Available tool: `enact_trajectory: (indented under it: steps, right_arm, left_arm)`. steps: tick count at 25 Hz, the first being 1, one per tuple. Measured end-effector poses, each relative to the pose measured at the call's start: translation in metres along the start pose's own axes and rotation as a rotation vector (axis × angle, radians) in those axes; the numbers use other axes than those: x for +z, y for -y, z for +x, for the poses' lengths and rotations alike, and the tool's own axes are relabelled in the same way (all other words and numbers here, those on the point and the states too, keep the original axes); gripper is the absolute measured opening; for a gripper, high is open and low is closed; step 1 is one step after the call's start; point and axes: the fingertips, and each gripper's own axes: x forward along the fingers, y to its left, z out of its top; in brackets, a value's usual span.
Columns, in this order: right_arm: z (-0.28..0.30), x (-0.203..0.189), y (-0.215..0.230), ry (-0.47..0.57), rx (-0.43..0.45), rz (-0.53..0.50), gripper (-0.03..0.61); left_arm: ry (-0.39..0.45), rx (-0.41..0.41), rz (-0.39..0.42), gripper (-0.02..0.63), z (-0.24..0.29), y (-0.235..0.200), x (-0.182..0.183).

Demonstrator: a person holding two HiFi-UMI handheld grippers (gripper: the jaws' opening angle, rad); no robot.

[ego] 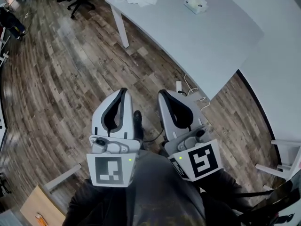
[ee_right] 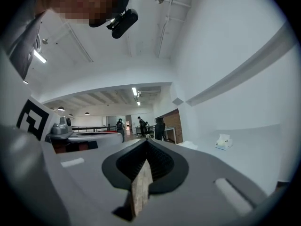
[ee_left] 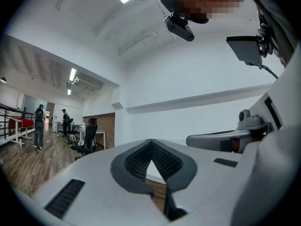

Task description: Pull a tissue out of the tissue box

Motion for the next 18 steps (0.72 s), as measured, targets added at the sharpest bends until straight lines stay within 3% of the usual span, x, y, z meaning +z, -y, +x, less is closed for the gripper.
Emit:
enact_trajectory:
  steps: [11,18]
  right_arm:
    - [0.162,0.022,0.059,0.019,-0.128,0.009,0.002]
    - [0.196,0.038,0.111,0.048,-0.248,-0.026,0.002]
  left_arm:
    - [-0.032,-0.141,0.003,-0.002,0.142,-0.097,0.006]
    - [-0.045,-0.253,0.002,-0.002,0.205,-0.101,0.000]
